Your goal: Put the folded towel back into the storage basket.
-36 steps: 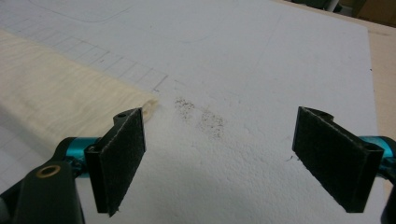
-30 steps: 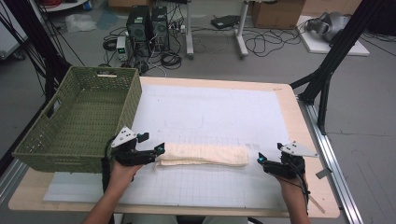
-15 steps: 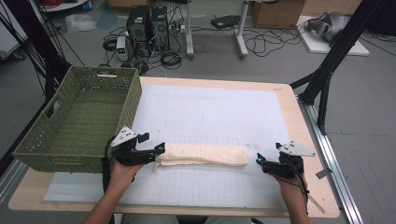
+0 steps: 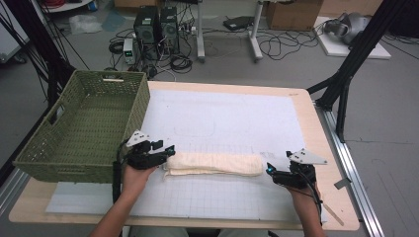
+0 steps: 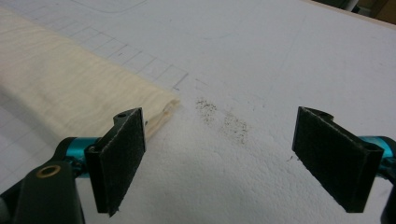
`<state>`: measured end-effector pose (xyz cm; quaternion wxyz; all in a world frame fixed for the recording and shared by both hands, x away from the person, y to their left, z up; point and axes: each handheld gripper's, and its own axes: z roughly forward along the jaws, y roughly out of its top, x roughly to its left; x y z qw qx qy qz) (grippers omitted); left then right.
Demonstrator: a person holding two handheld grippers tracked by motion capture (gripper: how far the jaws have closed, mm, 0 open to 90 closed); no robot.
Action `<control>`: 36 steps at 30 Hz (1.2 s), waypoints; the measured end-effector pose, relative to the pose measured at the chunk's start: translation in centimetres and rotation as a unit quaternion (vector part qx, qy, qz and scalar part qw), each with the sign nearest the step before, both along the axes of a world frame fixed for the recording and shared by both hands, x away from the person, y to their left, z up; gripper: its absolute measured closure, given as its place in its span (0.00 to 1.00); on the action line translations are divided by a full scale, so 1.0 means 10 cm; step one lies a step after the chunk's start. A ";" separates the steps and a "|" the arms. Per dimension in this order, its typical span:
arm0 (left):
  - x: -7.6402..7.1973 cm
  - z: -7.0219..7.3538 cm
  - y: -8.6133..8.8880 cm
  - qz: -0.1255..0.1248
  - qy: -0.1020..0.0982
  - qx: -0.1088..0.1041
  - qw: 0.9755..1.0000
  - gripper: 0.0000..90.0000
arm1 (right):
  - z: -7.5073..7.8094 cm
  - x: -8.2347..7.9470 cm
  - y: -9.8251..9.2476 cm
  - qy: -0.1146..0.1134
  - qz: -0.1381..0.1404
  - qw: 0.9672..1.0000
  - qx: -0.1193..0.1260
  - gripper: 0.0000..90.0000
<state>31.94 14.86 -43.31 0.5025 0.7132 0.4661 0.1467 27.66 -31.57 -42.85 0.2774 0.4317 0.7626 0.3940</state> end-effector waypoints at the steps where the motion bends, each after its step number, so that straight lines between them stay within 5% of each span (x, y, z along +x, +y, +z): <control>1: 0.00 -0.02 -0.03 -0.009 0.012 0.007 1.000 0.50 | 0.00 0.00 0.00 0.001 0.000 1.000 0.000 0.19; 14: -0.13 -0.17 -0.16 -0.016 0.053 0.059 0.997 0.45 | 0.01 0.00 0.02 -0.001 0.005 1.000 0.002 0.19; 23: -0.28 -0.18 -0.27 -0.020 0.036 0.098 0.994 0.45 | -0.02 0.03 0.16 0.011 0.025 1.000 -0.005 0.19; 27: -0.32 -0.18 -0.27 -0.025 0.026 0.107 0.994 0.55 | -0.02 0.04 0.29 0.020 0.040 0.999 -0.003 0.22; 32: -0.32 -0.18 -0.24 -0.031 0.027 0.100 0.994 0.66 | -0.06 0.09 0.41 0.049 0.049 0.998 0.002 0.35; 36: -0.33 -0.19 -0.25 -0.043 0.025 0.098 0.994 0.64 | -0.14 0.12 0.44 0.082 0.056 0.995 -0.016 0.43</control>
